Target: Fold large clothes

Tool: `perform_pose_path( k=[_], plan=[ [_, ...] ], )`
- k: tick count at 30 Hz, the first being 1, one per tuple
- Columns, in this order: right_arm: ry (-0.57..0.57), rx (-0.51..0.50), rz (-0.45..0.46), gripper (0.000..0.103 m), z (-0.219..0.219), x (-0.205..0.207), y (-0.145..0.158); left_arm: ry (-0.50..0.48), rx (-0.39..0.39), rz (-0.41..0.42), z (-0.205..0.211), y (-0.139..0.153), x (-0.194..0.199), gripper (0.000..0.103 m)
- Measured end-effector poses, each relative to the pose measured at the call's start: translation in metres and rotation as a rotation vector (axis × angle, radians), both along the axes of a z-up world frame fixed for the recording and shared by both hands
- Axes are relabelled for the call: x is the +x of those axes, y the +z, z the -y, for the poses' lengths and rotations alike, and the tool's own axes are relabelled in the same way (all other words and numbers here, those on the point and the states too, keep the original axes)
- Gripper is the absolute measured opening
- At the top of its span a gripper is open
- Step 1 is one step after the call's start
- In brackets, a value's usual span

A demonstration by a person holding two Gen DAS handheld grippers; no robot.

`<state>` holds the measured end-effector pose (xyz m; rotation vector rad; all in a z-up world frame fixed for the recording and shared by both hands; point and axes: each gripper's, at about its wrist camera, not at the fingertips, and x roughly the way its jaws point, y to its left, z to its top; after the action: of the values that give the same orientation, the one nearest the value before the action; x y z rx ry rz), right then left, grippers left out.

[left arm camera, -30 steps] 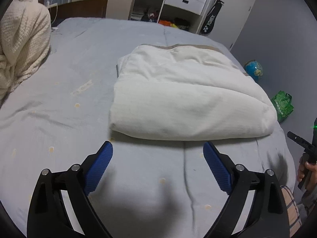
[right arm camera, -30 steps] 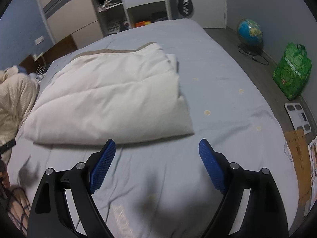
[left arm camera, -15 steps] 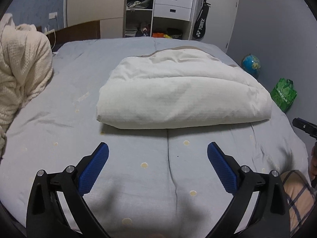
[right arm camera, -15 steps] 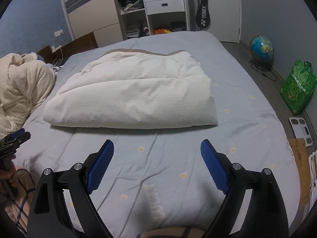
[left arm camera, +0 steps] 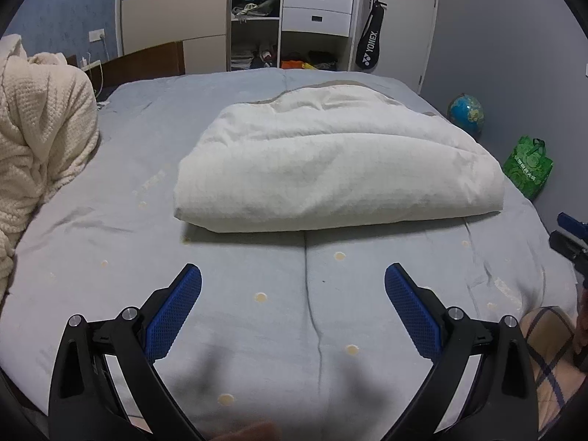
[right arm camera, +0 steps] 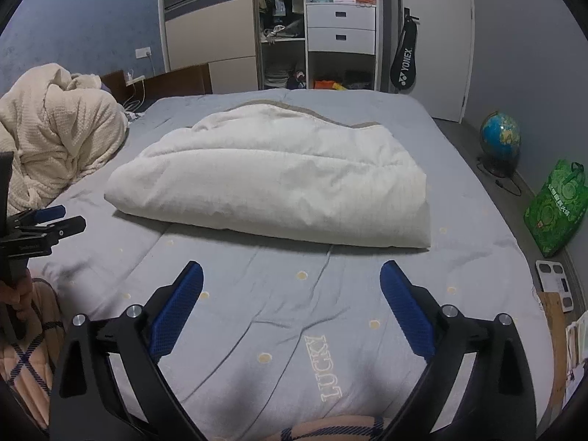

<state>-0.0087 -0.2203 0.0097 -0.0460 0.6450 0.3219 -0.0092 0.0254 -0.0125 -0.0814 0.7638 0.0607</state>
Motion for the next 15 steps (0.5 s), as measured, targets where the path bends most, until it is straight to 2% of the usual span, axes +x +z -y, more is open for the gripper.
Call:
perform_pose_path(
  k=[9, 15],
  plan=[
    [-0.014, -0.036, -0.081, 0.093, -0.005, 0.015, -0.016, -0.054, 0.047, -0.021, 0.019, -0.007, 0.002, 0.096],
    [-0.025, -0.028, -0.093, 0.093, -0.002, 0.016, -0.018, -0.061, 0.069, -0.041, 0.023, -0.012, 0.004, 0.096]
  ],
)
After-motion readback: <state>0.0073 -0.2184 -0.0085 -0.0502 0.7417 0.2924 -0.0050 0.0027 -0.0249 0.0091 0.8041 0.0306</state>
